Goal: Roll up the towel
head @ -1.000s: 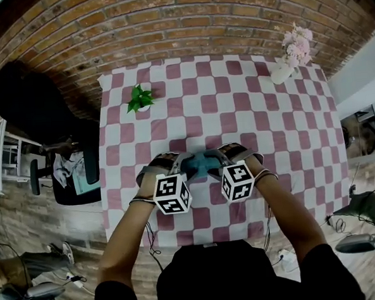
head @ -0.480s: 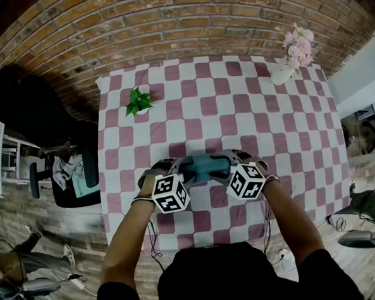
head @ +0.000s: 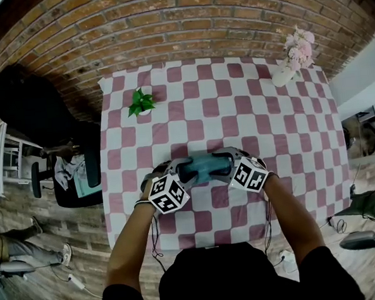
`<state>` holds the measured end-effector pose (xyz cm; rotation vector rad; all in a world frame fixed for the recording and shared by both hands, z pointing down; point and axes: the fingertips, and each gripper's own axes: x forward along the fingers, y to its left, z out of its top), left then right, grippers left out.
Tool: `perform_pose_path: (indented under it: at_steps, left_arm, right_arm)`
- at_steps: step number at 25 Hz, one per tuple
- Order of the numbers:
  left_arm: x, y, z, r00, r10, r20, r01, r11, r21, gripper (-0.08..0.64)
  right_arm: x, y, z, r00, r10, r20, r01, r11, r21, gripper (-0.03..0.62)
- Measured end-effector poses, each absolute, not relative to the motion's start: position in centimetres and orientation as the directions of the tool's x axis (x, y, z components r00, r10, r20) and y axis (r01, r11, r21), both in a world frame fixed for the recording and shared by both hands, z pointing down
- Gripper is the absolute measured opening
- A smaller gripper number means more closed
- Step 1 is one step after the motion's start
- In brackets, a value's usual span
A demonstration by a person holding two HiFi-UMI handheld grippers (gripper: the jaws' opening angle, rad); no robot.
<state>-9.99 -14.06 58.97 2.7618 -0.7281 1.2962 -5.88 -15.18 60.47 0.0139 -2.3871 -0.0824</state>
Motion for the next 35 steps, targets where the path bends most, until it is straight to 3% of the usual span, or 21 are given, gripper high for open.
perform_pose_path:
  at_steps: [2,5,10,12,15,16,17,25,35]
  left_arm:
    - [-10.5,-14.4,57.3,0.573,-0.448,0.686,-0.484,-0.861,-0.159,0.223]
    - [-11.5,-14.0,54.4,0.593,-0.523,0.612,-0.585,-0.802,-0.120,0.305]
    - [-13.1,-11.9,49.2,0.565,-0.704,0.430,-0.770,-0.637,-0.032,0.317]
    - [-14.1,-11.0,47.0,0.507,-0.790,0.343,-0.844,-0.537,0.011,0.243]
    - [-15.9,-9.2,43.7,0.355,-0.913,0.200,-0.935,-0.351,0.058,0.031]
    - [-16.2,-8.7,43.0,0.316,-0.934,0.167,-0.949,-0.308,0.070,-0.008]
    - [-16.2,-8.2,42.5,0.291,-0.945,0.149,-0.956,-0.282,0.077,-0.008]
    - [-15.0,-6.5,40.6,0.193,-0.976,0.103,-0.981,-0.192,0.023,-0.005]
    - [-15.1,-6.0,39.4,0.192,-0.976,0.100,-0.980,-0.196,-0.033,-0.005]
  right_arm:
    - [-5.7,-15.4,58.7,-0.782,-0.062,0.620,-0.035,0.998,0.056,0.307]
    - [-5.0,-15.4,54.4,-0.865,-0.137,0.483,-0.128,0.990,0.052,0.313]
    - [-2.7,-14.2,46.7,-0.901,-0.366,0.232,-0.369,0.929,0.031,0.313]
    - [-1.5,-13.5,44.4,-0.868,-0.471,0.155,-0.473,0.881,0.024,0.272]
    - [0.1,-12.0,41.6,-0.802,-0.593,0.072,-0.594,0.805,0.003,0.092]
    - [0.5,-11.5,41.1,-0.785,-0.617,0.052,-0.618,0.786,-0.012,0.021]
    - [0.7,-11.0,40.7,-0.773,-0.634,0.038,-0.634,0.773,-0.022,-0.002]
    - [0.2,-8.2,39.3,-0.717,-0.697,0.026,-0.692,0.716,0.098,-0.003]
    - [0.7,-8.2,37.4,-0.720,-0.693,-0.040,-0.692,0.713,0.116,-0.003]
